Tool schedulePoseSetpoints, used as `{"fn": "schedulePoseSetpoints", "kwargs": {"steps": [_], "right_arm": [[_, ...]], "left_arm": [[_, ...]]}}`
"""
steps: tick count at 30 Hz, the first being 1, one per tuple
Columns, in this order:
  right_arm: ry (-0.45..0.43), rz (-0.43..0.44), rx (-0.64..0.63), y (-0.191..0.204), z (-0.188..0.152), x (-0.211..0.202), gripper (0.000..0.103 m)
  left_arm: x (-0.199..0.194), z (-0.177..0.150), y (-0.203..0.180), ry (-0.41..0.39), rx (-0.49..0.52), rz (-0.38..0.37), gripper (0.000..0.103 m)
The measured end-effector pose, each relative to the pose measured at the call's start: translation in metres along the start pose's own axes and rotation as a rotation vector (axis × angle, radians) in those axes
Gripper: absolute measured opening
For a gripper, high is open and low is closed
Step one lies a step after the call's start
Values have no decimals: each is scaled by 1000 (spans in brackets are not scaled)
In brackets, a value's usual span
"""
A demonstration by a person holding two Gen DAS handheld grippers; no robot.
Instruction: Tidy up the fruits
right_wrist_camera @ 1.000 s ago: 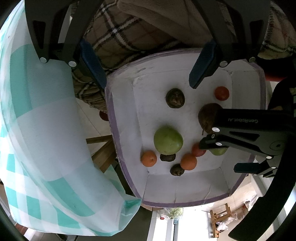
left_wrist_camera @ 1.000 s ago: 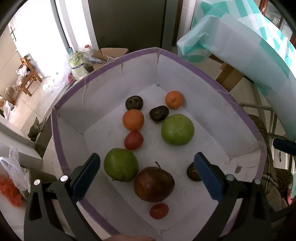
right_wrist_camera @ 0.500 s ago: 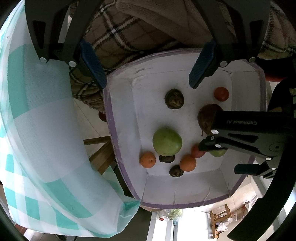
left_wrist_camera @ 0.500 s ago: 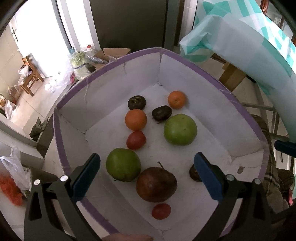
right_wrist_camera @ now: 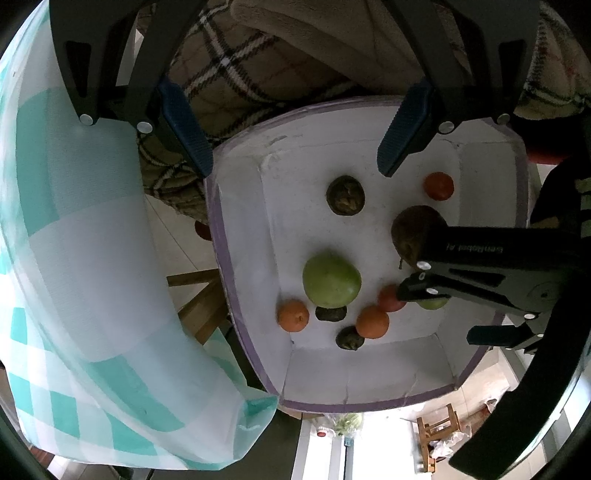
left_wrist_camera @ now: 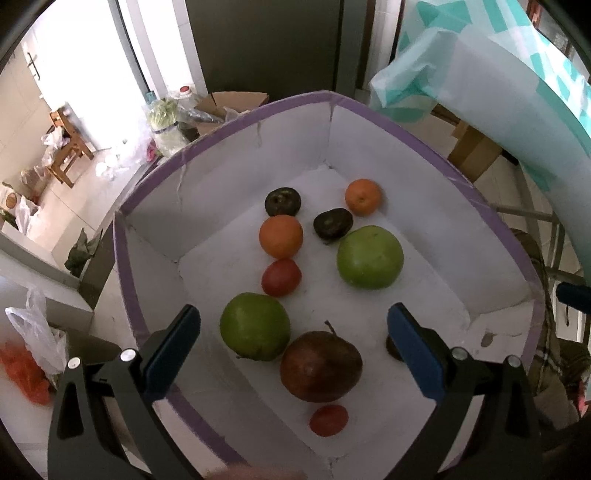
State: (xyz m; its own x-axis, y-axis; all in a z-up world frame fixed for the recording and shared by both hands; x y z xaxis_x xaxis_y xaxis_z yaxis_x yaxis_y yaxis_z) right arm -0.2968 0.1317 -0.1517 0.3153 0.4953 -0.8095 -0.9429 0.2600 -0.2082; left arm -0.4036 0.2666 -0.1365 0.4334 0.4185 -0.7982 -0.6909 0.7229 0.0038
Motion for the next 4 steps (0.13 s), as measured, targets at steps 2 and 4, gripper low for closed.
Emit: {"fn": "schedulePoseSetpoints", "kwargs": {"steps": [2,4], "right_arm": [[-11,5,-1,0,-1,-4,88],[-23,9,-2,-1,-1,-9,88]], "left_arm": [[-4,2,1,-4,9,8,101],[-8,5,0,-12,25,18,101]]}}
Point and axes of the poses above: each gripper's, at about its wrist camera, not at the fingertips, and x roughly the way its jaws point, y to its left, z to its top, the point moved 2 cm from there along x, roughly the way its jaws point, and after that the axes turned 13 degrees about -y, right-handed, at the moved point
